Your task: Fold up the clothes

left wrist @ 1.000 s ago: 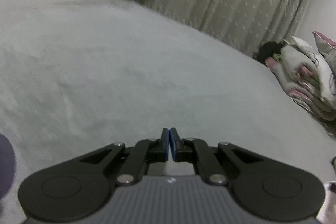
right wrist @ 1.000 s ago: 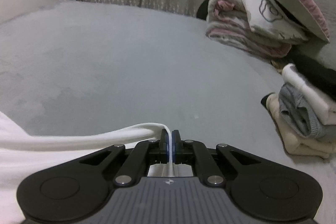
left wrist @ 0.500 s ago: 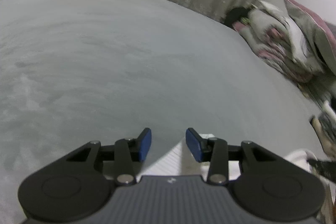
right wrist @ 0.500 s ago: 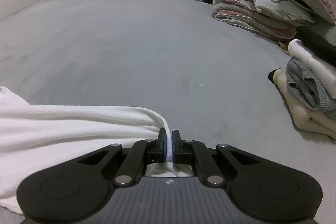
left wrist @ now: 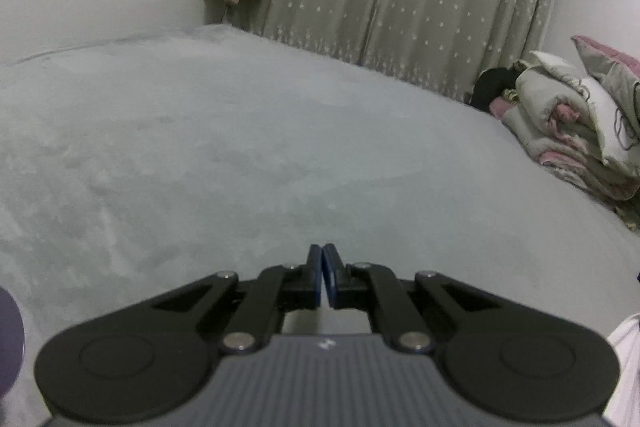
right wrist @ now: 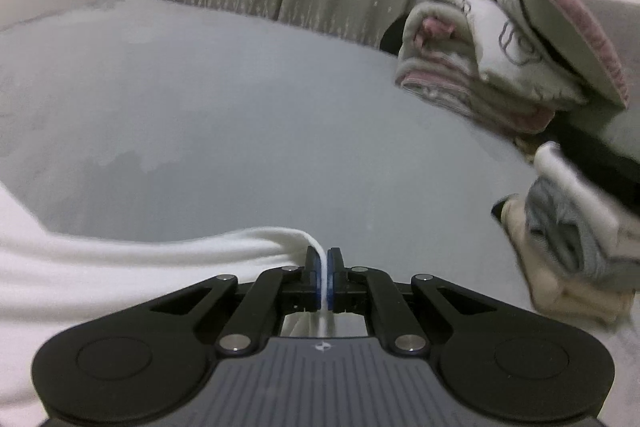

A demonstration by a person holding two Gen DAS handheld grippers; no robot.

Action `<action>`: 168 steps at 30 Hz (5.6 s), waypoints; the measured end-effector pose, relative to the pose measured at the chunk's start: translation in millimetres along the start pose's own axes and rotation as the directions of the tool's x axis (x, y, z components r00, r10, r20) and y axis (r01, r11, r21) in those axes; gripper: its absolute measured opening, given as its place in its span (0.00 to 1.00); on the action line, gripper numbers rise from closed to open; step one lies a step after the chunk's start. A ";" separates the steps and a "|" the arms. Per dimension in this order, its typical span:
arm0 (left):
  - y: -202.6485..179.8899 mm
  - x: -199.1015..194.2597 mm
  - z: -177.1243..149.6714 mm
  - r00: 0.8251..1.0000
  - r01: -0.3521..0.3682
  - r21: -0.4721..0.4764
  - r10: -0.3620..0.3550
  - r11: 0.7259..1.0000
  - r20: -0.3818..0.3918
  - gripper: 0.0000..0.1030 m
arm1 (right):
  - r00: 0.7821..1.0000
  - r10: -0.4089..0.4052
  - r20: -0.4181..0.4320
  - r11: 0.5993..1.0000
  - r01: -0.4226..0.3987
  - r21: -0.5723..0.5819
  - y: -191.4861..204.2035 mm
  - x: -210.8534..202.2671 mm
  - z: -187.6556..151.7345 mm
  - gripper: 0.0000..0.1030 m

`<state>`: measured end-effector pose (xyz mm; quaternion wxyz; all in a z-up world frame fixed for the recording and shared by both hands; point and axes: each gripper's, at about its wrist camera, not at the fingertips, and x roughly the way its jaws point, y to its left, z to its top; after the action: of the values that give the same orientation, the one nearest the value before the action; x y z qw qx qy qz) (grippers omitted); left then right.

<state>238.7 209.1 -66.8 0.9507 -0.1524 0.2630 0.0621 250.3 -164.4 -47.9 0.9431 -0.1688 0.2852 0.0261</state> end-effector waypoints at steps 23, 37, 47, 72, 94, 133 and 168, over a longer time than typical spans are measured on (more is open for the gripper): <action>31.2 -105.0 -46.2 0.988 -0.055 -0.037 0.049 0.998 -0.148 0.65 | 0.963 0.261 -0.061 0.964 -0.263 -0.027 51.4 -17.3 47.5 0.42; 111.9 -154.5 -68.2 0.951 -0.002 -0.317 -0.096 0.948 -0.294 0.67 | 0.792 0.587 -0.168 0.807 -0.590 0.038 155.0 4.4 79.2 0.45; 154.0 -122.9 -79.2 0.928 0.031 -0.638 -0.260 0.769 -0.268 0.52 | 0.645 0.733 -0.217 0.680 -0.682 0.270 179.4 39.9 92.4 0.45; 101.0 -130.7 -84.5 0.996 -0.087 -0.422 0.069 0.903 -0.058 0.08 | 0.637 0.771 0.005 0.624 -0.757 0.195 227.8 43.2 122.4 0.06; 97.2 -125.6 -97.5 0.999 0.001 -0.356 0.016 0.935 0.045 0.28 | 0.776 0.631 -0.003 0.753 -0.611 0.244 206.3 30.5 70.6 0.50; 23.2 -192.8 -127.4 0.996 -0.079 -0.336 0.065 0.939 -0.054 1.00 | 0.975 0.218 0.032 0.808 -0.199 0.555 -78.2 -174.9 -142.0 0.71; -129.9 -226.4 -179.5 0.914 0.298 -0.109 -0.317 0.948 -0.252 0.76 | 0.984 0.170 0.061 0.762 -0.171 0.624 -79.2 -196.5 -195.8 0.08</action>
<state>-15.2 19.9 -62.2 0.8986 -0.2313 0.3590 -0.1004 -6.1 -295.0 -69.2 0.9392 0.1809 0.2913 0.0153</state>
